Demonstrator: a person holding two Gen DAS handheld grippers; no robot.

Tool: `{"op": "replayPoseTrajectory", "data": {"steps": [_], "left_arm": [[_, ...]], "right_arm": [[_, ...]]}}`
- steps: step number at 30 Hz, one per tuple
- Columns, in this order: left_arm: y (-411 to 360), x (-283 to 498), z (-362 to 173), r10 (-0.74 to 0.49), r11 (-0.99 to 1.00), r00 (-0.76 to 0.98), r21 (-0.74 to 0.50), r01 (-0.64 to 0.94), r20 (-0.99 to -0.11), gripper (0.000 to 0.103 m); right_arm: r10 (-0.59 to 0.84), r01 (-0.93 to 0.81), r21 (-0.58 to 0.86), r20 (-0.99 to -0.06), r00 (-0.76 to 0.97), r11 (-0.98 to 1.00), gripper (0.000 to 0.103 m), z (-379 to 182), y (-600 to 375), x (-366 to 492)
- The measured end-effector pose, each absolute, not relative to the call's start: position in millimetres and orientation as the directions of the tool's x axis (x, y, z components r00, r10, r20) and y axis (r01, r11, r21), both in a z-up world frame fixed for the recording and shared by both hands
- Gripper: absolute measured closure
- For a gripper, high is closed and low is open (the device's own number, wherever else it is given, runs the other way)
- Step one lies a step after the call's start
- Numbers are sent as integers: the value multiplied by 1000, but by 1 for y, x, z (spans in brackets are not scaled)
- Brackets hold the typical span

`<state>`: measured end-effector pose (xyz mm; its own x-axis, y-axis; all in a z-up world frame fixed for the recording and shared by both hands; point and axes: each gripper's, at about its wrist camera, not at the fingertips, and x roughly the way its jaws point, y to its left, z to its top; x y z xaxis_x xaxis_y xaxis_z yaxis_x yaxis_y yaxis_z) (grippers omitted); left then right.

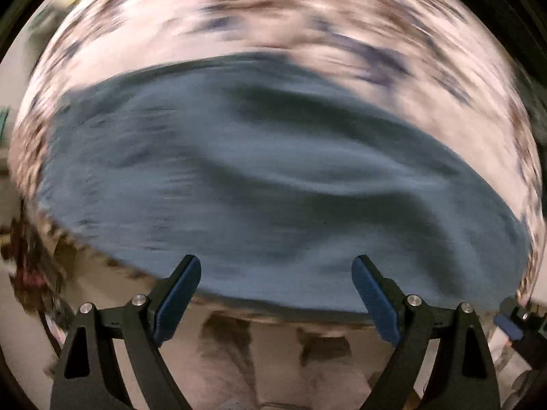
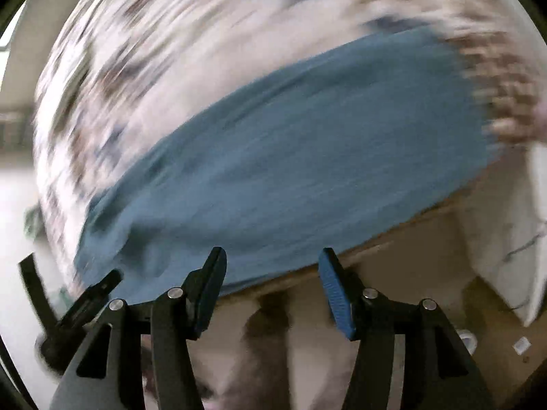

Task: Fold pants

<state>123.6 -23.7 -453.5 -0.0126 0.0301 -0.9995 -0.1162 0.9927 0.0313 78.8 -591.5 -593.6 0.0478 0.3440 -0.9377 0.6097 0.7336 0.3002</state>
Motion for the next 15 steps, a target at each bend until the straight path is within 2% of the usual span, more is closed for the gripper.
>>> {"op": "replayPoseTrajectory", "data": {"steps": [4,6,8,11,12,13,14,15], "left_arm": [[117,112,-456,101,957,-32,107,-271,-994,13],[174,108,-463,95,936,-44,105,-335,-994,13],[223,107,-476,17,915,-55,38,-402,-998,13],[266,109,-500,-137,873,-67,-89,-480,-988,13],[275,112,-509,-175,855,-63,-120,-504,-982,14],[285,114,-518,-226,829,-31,-175,-532,-974,23],[293,114,-522,-228,812,-9,-185,-553,-974,44],[298,113,-523,-226,800,10,-191,-569,-974,56]], "right_arm": [[514,615,408,-858,5,675,44,-624,-485,101],[574,657,426,-819,-14,623,44,-649,-436,101],[562,696,384,-826,-35,607,44,-668,-410,99],[569,798,368,-821,38,478,46,-690,-397,85],[559,816,359,-827,54,452,66,-695,-396,82],[535,843,351,-840,90,409,87,-699,-398,76],[521,854,346,-847,106,389,98,-701,-400,74],[510,862,337,-853,109,379,98,-702,-399,72]]}}
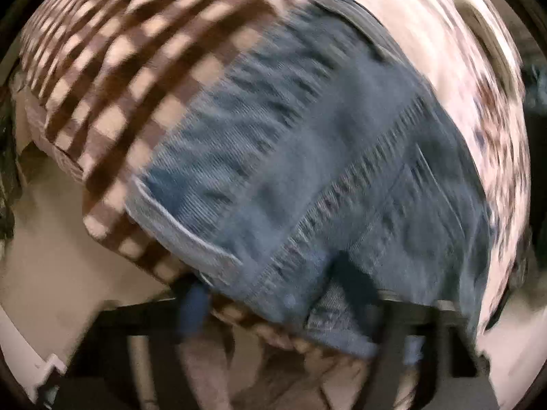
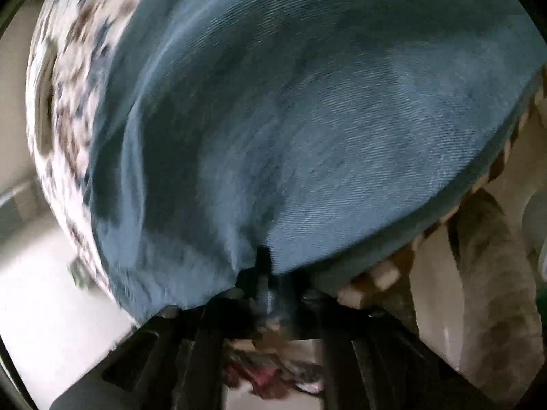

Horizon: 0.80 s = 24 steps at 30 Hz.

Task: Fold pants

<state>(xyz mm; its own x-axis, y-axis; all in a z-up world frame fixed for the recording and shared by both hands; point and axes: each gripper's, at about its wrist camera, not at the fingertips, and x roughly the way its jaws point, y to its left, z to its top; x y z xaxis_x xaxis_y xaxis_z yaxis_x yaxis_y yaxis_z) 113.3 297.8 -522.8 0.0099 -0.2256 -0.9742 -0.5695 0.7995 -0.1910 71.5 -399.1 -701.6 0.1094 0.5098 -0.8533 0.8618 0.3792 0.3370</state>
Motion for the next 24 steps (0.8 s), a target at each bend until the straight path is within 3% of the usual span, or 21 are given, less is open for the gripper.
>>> {"op": "replayPoseTrajectory", "data": {"steps": [2,3,9,16,20,22,24], "left_arm": [[310,110,-514,-210,785,59,-204,-585,-976,75],[315,109,-507,-200,791,76,-206,-576,-977,79],[300,109,-483,-151,842,72,-167,-513,-986,80],[279,126,-509,-165,839,0,-140,-526,-986,74],[260,136,-497,-122,888,-52,-86,-452,-991,68],[244,137,-483,-71,922,-43,-49,-383,-997,58],[217,141,-472,-14,955,-36,-3,-297,-999,23]], "right_arm": [[465,856,314,-880,99,412,99,-690,-391,67],[436,836,295,-897,76,462,99,-682,-386,67],[375,768,252,-927,17,588,99,-652,-359,56],[411,786,214,-910,-56,579,97,-693,-362,62],[447,729,244,-890,-94,639,86,-696,-361,81],[465,736,291,-884,-37,611,81,-680,-373,72],[439,768,293,-899,17,570,80,-665,-398,56]]}}
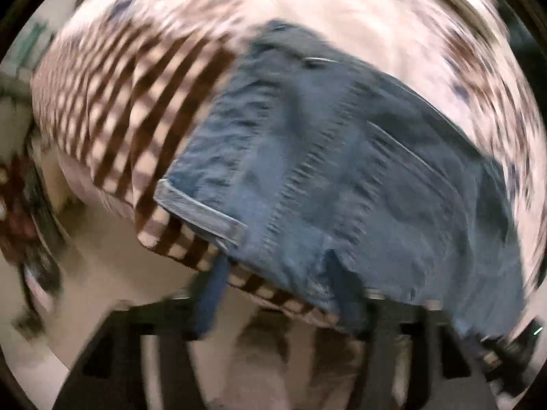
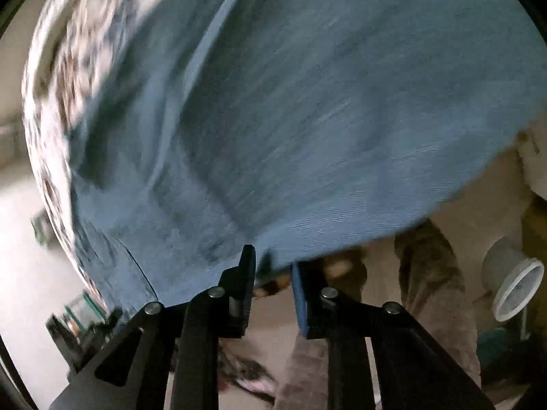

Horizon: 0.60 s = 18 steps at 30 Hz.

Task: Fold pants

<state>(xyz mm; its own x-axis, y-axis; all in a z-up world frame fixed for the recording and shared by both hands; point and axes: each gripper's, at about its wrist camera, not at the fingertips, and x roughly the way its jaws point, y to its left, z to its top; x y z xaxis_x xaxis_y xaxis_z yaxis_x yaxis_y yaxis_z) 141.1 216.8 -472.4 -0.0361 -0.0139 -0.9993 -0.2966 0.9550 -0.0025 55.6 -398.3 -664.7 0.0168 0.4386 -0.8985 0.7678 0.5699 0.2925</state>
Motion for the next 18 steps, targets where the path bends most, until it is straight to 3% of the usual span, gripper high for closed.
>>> {"op": "replayPoseTrajectory", "data": {"steps": [2,7,8,9,10,13,16,18], "left_arm": [[186,144,-465,16,974,-11,18,-226,-1000,18],[111,154,-486,-6,990,-30,-1,-140,-1000,17],[101,155,-490,-4,991,-38,1,-135,-999,17],[91,157,-495,2,991,-49,9,-131,-999,17],[80,160,-499,7,992,-54,14,-128,-999,17],[67,170,-495,56,992,-43,60,-108,-998,17],[53,185,-475,182,982,23,181,-64,-983,17],[48,198,-461,289,957,88,286,-46,-953,17]], "right_arm": [[448,815,313,-891,74,488,80,-661,-426,37],[506,882,342,-850,145,323,80,-686,-465,18],[509,884,347,-847,153,312,87,-690,-464,17],[487,882,313,-866,112,354,100,-693,-461,17],[476,878,277,-877,65,390,100,-696,-465,15],[505,847,227,-861,-56,480,99,-704,-458,16],[536,748,284,-837,-112,600,95,-680,-451,37],[555,656,363,-826,-102,661,80,-645,-452,56]]}}
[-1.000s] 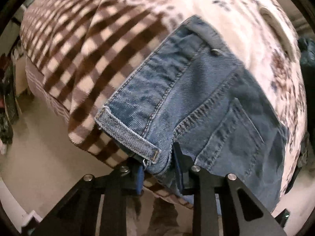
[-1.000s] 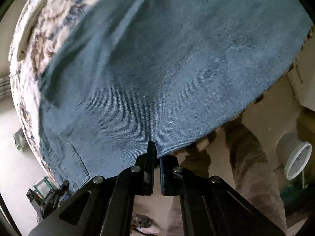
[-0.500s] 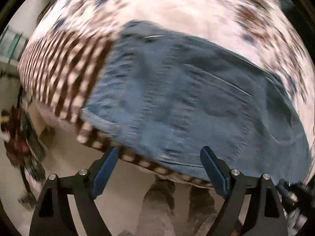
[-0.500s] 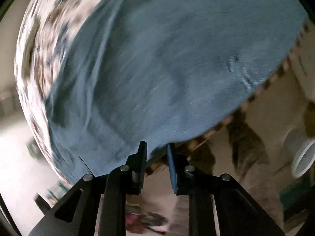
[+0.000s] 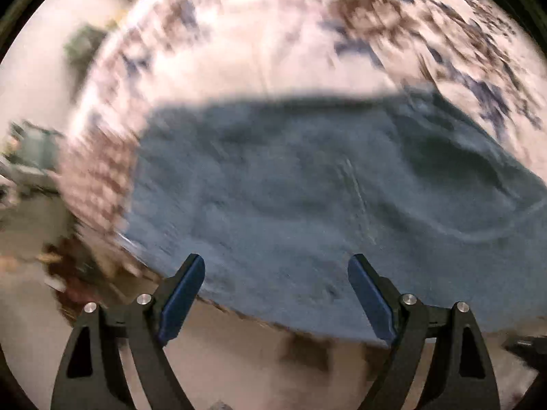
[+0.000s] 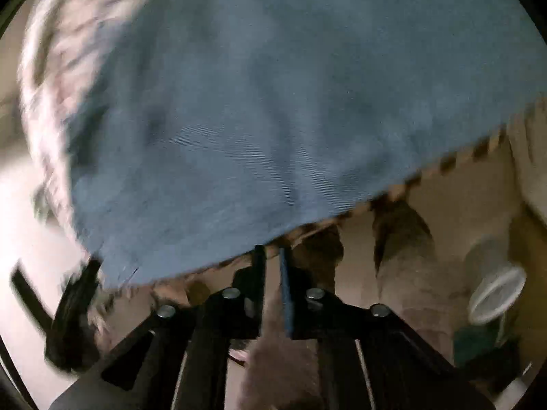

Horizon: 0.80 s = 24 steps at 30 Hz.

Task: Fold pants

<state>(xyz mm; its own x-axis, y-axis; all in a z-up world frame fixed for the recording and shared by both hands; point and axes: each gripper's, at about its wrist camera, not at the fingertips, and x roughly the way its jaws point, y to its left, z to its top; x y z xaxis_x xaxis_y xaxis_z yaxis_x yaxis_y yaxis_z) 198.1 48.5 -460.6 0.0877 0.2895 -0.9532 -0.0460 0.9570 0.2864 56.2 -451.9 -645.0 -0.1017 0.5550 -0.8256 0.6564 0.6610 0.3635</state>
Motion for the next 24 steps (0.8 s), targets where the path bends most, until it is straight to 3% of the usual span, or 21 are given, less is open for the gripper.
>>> {"op": "replayPoseTrajectory", "data": {"steps": [1,3,8,14,19,24], "left_arm": [[47,210,-456,330,944,118,326,-47,-937,17],[52,216,-452,343,939,145,337,-67,-928,17],[72,232,-466,305,951,120,295,-88,-945,17],[79,255,-487,249,968,69,245,-60,-966,17],[91,259,-499,194,977,21,191,-92,-981,17],[102,262,-508,134,985,-8,134,-108,-991,14]], "right_arm": [[561,622,389,-822,-97,679,72,-633,-453,65],[559,530,441,-826,-77,724,42,-606,-450,102],[546,324,507,-837,-34,798,40,-586,-419,223],[509,72,504,-844,-169,860,40,-634,-333,341],[491,-62,544,-796,-355,837,40,-669,-295,343],[564,-19,636,-697,-443,771,40,-676,-307,334]]}}
